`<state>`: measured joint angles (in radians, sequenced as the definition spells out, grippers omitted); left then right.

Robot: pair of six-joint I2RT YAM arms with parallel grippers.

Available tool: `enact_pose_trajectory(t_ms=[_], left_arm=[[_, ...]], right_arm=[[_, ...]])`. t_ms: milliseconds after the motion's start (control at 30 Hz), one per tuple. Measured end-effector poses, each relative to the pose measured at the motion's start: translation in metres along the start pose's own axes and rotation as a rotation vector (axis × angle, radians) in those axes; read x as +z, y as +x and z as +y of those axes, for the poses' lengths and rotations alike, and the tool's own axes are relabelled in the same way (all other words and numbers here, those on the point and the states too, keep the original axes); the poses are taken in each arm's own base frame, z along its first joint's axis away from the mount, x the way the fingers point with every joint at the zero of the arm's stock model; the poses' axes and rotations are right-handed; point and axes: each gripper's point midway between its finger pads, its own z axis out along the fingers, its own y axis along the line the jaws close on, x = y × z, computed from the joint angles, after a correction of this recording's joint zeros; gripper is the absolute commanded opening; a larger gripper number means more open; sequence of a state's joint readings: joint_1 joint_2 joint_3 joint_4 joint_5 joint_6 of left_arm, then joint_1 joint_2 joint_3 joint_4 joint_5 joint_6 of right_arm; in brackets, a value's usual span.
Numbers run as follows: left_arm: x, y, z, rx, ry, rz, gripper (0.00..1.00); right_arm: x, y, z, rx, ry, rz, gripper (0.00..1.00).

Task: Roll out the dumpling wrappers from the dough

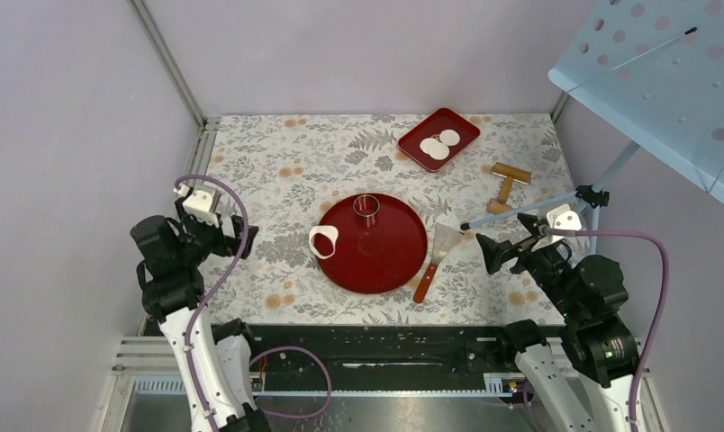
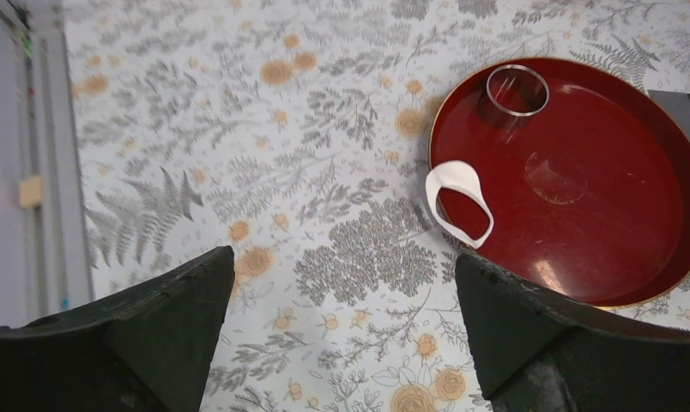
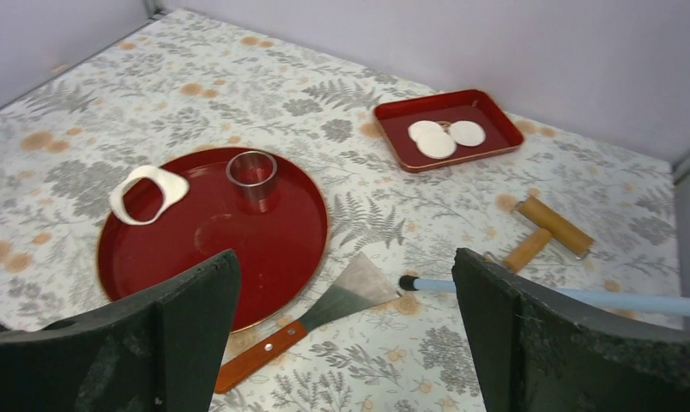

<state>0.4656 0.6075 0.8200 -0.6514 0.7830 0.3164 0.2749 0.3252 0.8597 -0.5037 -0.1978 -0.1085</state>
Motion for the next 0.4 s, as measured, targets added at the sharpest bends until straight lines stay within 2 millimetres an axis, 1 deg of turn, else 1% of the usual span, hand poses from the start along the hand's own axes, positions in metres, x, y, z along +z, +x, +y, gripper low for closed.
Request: enact_pose_trajectory(t_ms=[67,133,300,400], left_arm=[[0.006,0.016,0.002,-0.042,0.0,0.024,0.99],[0.011,0.026,0.003,-0.086,0.01,0.056,0.99],[0.021,0.037,0.009,-0.143,0.034,0.108,0.99],[0.023,0.041,0.008,-0.163,0.045,0.125,0.99]], right_arm=[[-0.001,-0.001,-0.007,-0.008,0.036,-0.003,1.0],[-0.001,0.0,-0.013,-0.019,0.071,-0.002,0.99],[-0.001,0.002,-0.031,-0.046,0.168,0.0,0.99],[-0.003,-0.002,-0.044,-0.051,0.24,-0.013,1.0]])
